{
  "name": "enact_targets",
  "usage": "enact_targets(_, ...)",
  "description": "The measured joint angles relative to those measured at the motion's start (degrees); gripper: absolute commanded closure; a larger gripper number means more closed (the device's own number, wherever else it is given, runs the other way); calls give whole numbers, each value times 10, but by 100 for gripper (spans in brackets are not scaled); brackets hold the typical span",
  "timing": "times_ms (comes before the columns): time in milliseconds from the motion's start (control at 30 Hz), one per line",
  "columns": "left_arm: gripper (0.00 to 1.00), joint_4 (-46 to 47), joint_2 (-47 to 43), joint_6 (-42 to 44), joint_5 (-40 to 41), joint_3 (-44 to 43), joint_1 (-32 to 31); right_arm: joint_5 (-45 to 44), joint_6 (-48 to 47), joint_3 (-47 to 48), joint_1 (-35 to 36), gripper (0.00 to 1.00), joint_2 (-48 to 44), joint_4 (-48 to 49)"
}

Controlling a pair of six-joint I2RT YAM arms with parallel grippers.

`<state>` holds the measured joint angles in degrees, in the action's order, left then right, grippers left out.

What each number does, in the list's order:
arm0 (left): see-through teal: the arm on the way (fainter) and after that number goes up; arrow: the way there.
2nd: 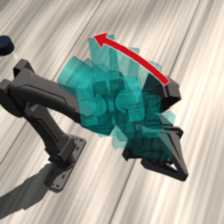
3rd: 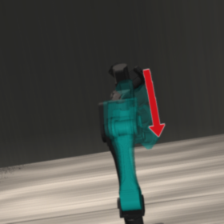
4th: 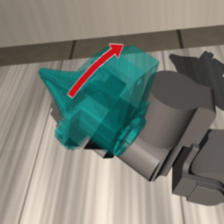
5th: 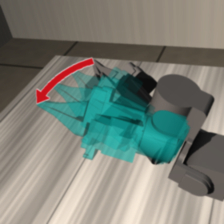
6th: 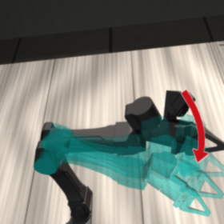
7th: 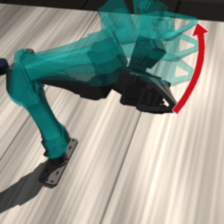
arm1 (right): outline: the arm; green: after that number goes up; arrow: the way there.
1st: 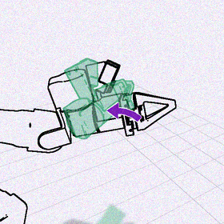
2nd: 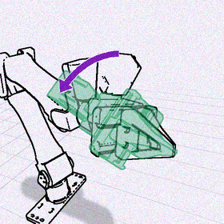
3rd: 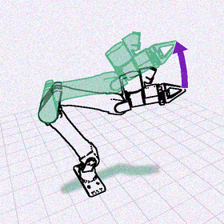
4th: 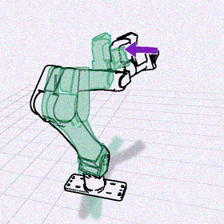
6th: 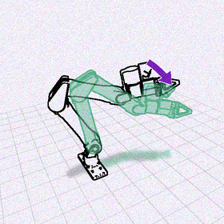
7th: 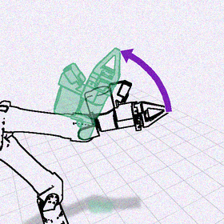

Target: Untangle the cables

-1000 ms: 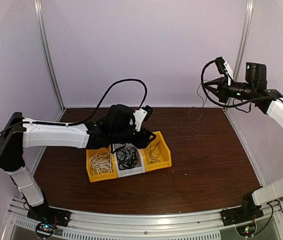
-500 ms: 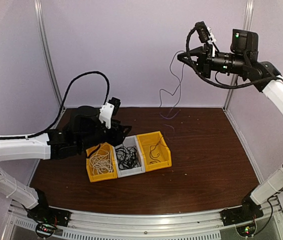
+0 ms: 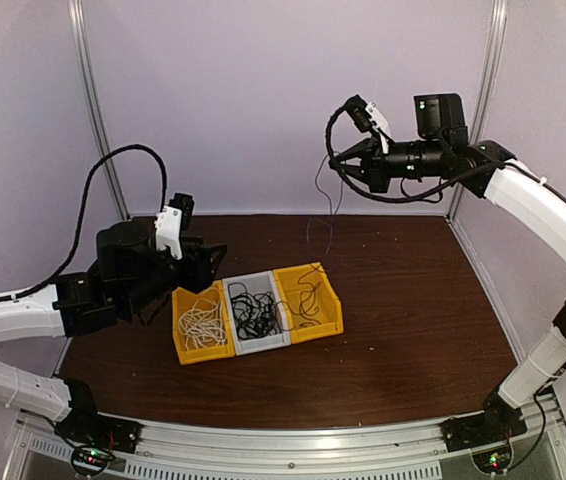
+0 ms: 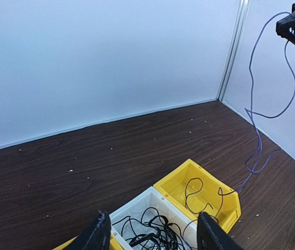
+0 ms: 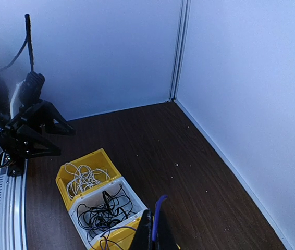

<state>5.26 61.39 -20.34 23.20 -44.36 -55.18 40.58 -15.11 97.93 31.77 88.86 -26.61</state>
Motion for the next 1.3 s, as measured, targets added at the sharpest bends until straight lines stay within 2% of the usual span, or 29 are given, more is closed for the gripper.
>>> enact_targets(133, 42, -3, -14, -4, 13, 13, 0, -8, -1, 5, 0, 100, 12, -2)
enact_targets(400, 42, -6, -14, -7, 21, 24, 0, -8, 2, 107, 0, 100, 18, -5)
enact_targets(533, 42, -6, -14, -8, 21, 29, 0, -9, 1, 119, 0, 100, 12, 3)
enact_targets(933, 41, -6, -29, -9, 26, 49, 0, -22, -3, -8, 4, 100, 23, 23)
enact_targets(1300, 41, -6, -31, -12, 28, 60, 0, -21, -13, -98, 15, 100, 96, 50)
